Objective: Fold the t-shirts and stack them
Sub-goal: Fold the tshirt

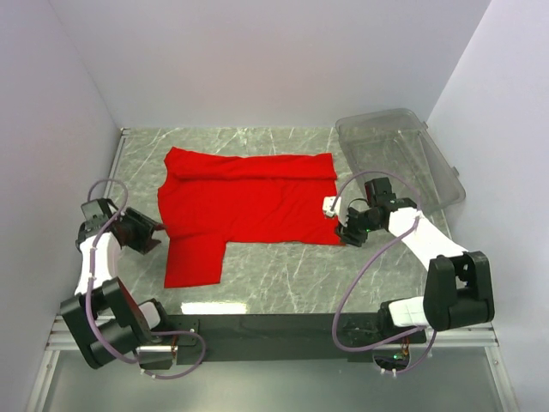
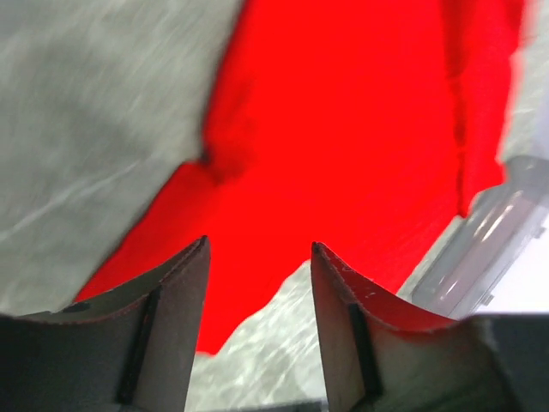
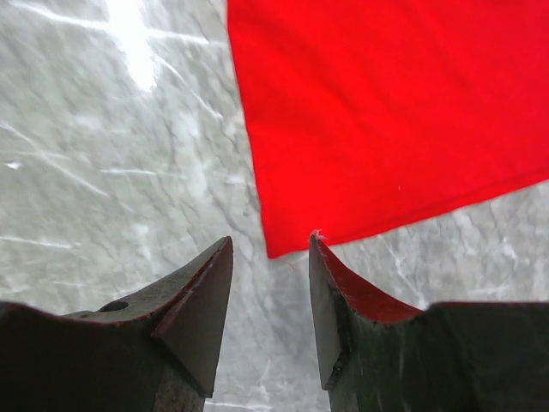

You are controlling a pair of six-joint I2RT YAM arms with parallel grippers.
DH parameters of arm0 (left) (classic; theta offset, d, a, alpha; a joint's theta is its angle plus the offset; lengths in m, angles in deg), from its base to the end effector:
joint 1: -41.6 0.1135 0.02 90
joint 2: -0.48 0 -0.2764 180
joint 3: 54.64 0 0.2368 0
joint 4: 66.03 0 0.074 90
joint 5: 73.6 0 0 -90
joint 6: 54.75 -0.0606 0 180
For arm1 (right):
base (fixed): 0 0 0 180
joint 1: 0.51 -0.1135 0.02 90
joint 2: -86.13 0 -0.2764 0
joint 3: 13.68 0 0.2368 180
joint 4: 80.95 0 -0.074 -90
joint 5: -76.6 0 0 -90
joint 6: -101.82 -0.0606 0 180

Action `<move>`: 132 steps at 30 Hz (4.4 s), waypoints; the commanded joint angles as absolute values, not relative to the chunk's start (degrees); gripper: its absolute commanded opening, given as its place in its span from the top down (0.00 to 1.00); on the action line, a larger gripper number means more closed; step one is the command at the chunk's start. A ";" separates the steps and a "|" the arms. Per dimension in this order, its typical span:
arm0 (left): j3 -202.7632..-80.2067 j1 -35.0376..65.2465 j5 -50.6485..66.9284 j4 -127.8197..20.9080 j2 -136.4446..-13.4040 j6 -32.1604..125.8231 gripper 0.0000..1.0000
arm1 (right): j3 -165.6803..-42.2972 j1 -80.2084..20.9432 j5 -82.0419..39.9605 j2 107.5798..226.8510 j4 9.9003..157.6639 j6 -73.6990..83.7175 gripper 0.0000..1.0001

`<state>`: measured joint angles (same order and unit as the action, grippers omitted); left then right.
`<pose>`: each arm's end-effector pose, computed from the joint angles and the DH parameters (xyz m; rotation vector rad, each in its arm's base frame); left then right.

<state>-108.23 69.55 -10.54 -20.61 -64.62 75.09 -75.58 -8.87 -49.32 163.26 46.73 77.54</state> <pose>0.1944 0.0721 0.2097 -1.2643 2.2051 -0.6820 0.2263 0.0692 0.2070 -1.6130 1.8740 0.4667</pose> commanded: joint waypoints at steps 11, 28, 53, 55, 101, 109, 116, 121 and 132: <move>-109.57 64.91 -4.35 -14.45 -79.13 71.12 0.51 | -75.20 -10.26 -41.35 166.46 54.32 75.90 0.53; -114.50 60.59 8.31 1.54 -77.48 71.64 0.49 | -74.41 -10.52 -43.28 166.03 55.20 73.00 0.55; -116.42 54.52 9.28 -0.55 -84.43 69.44 0.99 | -76.26 -10.44 -44.42 168.05 55.81 72.73 0.55; -116.95 54.70 7.88 -0.64 -82.41 68.57 0.99 | -76.69 -10.44 -44.95 168.22 55.46 73.34 0.54; -125.57 59.71 -3.90 -12.42 -93.47 58.90 0.62 | -80.83 -10.35 -44.78 173.23 55.90 71.94 0.54; -125.13 59.62 -2.58 -13.47 -98.48 56.87 0.64 | -81.79 -10.44 -44.60 174.11 55.64 71.68 0.54; -124.42 59.53 -2.93 -13.74 -99.54 56.43 0.97 | -82.14 -10.44 -44.07 174.90 55.73 70.89 0.54; -125.91 59.62 -3.81 -12.16 -96.38 56.61 0.99 | -83.81 -10.35 -45.04 176.13 51.52 74.30 0.54; -127.06 59.62 -10.14 -10.22 -86.98 57.75 0.99 | -87.25 -11.40 -43.12 179.21 37.27 88.19 0.54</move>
<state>-125.85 59.78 -7.35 -11.04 -89.51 58.32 -86.55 -10.44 -44.40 179.04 41.85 83.81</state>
